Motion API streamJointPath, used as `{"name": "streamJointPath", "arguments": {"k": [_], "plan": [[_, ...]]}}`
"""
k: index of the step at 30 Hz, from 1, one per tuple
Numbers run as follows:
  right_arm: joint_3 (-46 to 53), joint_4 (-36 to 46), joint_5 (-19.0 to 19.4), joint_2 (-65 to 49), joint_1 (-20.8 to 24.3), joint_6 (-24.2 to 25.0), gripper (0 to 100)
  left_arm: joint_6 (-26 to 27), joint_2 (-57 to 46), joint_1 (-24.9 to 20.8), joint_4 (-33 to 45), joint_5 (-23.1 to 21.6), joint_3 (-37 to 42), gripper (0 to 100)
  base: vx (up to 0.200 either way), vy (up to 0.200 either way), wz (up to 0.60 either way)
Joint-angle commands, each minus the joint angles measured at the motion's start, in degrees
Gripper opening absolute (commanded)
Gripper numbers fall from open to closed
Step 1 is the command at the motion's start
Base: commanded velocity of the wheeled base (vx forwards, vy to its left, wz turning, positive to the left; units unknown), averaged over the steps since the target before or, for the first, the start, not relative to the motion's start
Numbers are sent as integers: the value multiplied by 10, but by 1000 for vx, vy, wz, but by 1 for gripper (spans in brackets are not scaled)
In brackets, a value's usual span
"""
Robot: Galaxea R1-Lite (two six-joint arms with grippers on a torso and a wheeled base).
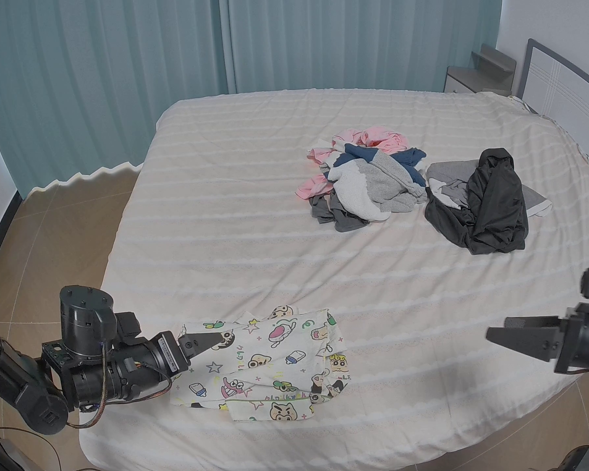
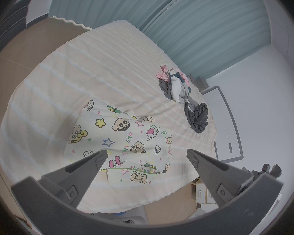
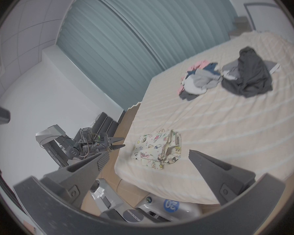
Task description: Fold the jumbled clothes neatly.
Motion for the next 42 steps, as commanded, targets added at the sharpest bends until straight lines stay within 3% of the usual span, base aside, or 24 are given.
{"name": "streamJointPath", "arguments": {"k": [1, 5, 11, 16, 22, 30, 42], "plan": [[-43, -164, 10, 336, 106, 94, 100, -21, 25, 23, -69, -9, 42, 100, 0, 0, 0], [-64, -238, 10, 467, 128, 94, 100, -21, 57, 42, -72, -20, 47, 100, 0, 0, 0], [-135, -277, 0, 616, 146, 100, 100, -20, 86, 68, -117, -80, 68, 100, 0, 0, 0], [-142, -281, -3, 638, 185, 109, 100, -12, 133, 73, -161, -87, 82, 100, 0, 0, 0], [-147, -289, -8, 660, 198, 109, 100, -12, 176, 73, -229, -85, 103, 100, 0, 0, 0], [-158, -351, -57, 699, 197, 104, 100, -12, 228, 73, -336, -83, 137, 100, 0, 0, 0], [-158, -357, -59, 690, 198, 104, 100, -12, 250, 74, -371, -83, 144, 100, 0, 0, 0]]}}
